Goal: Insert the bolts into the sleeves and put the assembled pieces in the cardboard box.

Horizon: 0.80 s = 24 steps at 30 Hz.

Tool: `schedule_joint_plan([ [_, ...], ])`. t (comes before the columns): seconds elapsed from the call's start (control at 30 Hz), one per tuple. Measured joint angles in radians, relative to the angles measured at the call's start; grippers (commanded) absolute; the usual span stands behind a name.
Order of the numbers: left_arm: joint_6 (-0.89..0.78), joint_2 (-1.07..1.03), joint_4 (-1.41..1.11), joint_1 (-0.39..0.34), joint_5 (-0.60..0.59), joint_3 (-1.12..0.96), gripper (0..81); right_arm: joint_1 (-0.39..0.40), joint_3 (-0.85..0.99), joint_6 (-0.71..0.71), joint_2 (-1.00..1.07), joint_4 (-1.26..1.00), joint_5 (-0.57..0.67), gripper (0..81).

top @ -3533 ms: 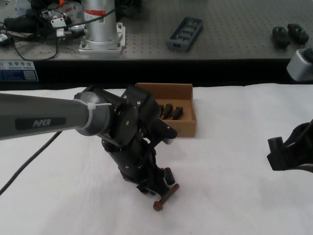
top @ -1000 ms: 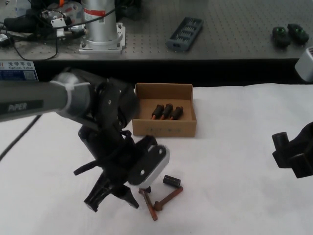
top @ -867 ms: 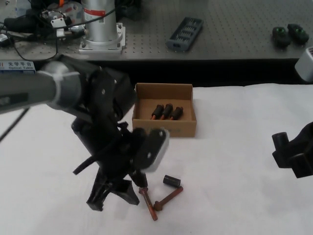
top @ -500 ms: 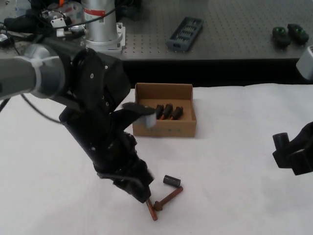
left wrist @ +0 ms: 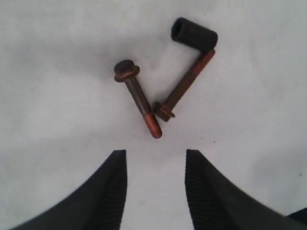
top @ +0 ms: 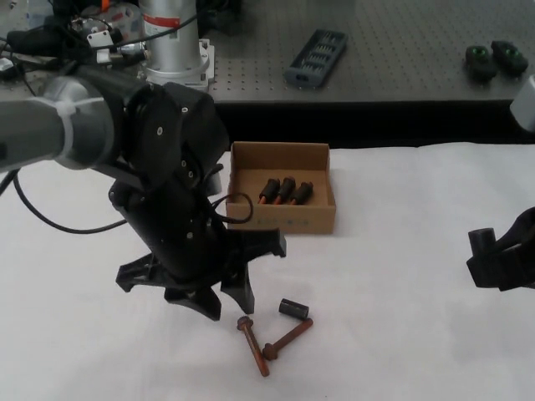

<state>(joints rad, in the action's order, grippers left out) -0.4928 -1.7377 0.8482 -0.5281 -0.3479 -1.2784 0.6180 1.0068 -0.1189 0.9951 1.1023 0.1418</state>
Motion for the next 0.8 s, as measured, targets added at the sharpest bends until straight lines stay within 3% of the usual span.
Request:
schedule_joint_plan([
  [0.3,-0.094,-0.015,-0.027,0.0,0.069,0.0,29.7,0.0,0.0,0.0,0.0,0.0,0.0,2.5],
  [0.8,-0.324,-0.14,-0.112,-0.014,0.038,0.003,29.7,0.0,0.0,0.0,0.0,0.0,0.0,2.5],
])
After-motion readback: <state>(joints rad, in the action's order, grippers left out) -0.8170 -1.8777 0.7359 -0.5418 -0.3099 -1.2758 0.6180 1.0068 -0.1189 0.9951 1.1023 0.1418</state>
